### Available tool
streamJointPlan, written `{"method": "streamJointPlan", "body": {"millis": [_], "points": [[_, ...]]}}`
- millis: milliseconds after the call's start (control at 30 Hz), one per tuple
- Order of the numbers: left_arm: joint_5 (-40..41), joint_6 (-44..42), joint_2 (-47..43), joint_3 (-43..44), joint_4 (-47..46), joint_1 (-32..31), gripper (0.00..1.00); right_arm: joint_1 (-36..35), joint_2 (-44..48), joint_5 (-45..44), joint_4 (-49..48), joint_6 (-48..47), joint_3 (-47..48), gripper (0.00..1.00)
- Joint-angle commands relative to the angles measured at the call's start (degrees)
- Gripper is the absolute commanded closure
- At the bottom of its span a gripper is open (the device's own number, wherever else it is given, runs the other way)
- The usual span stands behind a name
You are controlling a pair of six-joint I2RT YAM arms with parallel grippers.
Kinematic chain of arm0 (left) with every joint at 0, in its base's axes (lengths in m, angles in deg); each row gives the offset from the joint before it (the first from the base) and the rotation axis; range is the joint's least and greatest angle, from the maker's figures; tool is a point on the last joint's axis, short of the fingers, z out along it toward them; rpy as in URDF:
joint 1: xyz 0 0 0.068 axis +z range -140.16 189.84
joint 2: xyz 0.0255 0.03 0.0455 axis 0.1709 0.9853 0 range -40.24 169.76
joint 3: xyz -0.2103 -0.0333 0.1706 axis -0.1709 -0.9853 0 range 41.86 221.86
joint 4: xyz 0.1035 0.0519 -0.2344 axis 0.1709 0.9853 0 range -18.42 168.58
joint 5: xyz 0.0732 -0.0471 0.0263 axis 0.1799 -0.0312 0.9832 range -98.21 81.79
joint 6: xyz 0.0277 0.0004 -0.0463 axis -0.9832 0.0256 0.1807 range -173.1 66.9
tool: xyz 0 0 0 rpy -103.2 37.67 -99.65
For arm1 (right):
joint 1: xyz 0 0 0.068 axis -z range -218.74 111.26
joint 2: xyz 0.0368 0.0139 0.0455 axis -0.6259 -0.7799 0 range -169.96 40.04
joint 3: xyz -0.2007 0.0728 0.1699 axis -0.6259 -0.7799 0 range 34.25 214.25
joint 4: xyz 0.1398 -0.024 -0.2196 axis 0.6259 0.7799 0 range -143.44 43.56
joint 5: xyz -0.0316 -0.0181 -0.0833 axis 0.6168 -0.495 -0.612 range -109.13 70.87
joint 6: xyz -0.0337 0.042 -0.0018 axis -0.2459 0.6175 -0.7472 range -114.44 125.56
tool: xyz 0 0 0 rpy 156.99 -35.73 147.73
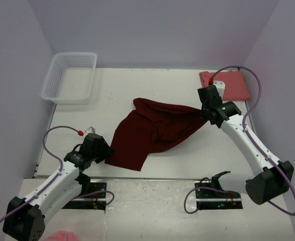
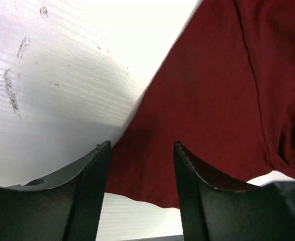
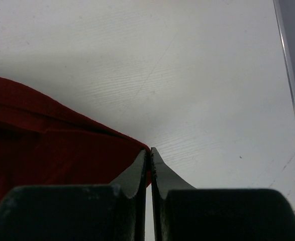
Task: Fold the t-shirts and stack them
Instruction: Flatten out the tshirt
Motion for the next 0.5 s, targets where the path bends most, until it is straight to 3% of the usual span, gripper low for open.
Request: {"method": "streamJointPlan", "body": {"millis": [0, 267, 467], "points": [[1.59, 2.81, 1.06, 0.14, 2.9, -1.65, 0.48, 0.31, 2.38, -0.19, -0.88, -1.22, 1.89, 1.0], [4.84, 4.83, 12.84, 5.94, 6.58, -6.65, 0.51, 0.4, 2.55, 0.68, -0.17, -1.48, 2.68, 1.0], [7.74, 3.17, 17.58, 9.45, 7.91, -6.66, 0.49, 0.84, 2.29, 1.47, -0.79, -1.92, 2.94, 1.0]]}}
